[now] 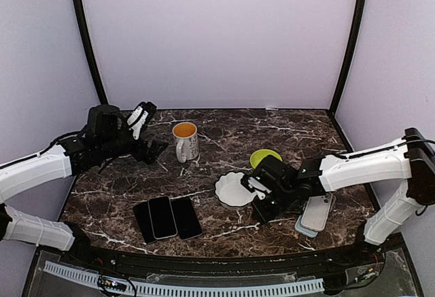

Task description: Put the phone into the phone case

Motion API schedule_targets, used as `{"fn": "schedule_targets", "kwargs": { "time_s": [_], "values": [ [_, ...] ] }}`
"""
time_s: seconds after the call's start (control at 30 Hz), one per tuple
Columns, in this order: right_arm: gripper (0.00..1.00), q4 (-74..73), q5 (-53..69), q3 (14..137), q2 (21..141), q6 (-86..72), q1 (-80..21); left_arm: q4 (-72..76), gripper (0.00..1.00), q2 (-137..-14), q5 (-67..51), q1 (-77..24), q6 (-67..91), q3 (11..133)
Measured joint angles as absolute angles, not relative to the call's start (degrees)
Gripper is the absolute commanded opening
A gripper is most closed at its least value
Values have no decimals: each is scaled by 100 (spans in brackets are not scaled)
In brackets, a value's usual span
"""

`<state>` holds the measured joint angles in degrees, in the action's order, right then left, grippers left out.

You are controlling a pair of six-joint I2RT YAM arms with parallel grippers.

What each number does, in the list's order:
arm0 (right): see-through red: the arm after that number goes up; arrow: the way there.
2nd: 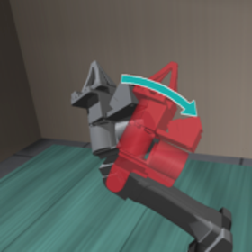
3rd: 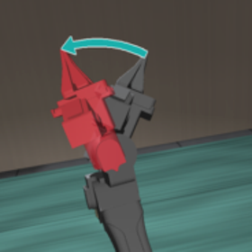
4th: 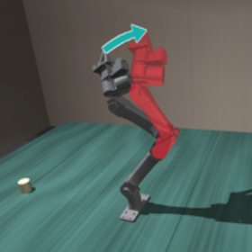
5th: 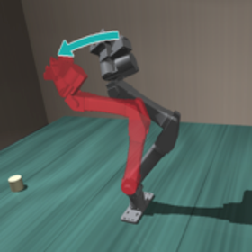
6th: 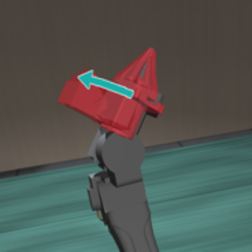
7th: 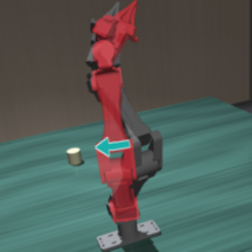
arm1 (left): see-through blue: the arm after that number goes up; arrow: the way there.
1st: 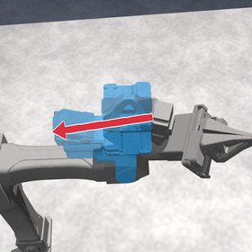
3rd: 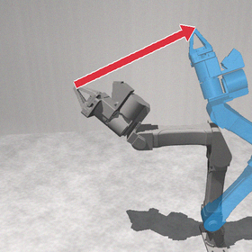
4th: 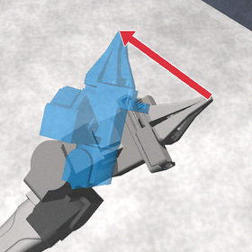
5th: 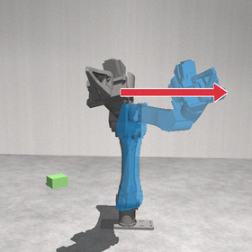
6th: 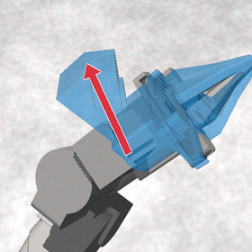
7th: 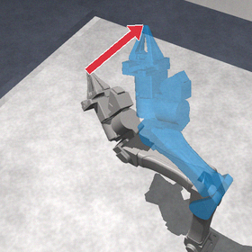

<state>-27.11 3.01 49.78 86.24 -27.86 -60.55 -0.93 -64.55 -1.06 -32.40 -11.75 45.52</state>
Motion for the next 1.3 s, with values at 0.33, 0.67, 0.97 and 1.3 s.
{"fn": "schedule_targets", "kwargs": {
  "time_s": [0.33,0.67,0.97,1.3],
  "values": [
    [0,-1918,126,5304,9767,-2810,-6145,-5,99,-6410,-51,-3242,-1328,4407],
    [0,-1789,-399,6213,10593,-2665,-6045,69,99,-6464,167,-3242,-1385,4407],
    [0,-1669,-633,7758,11789,-2351,-5452,82,99,-6560,296,-3242,-1459,4407],
    [0,-1675,-808,9529,13026,-2139,-4746,110,99,-6711,379,-3242,-1531,4377]
  ]
}}
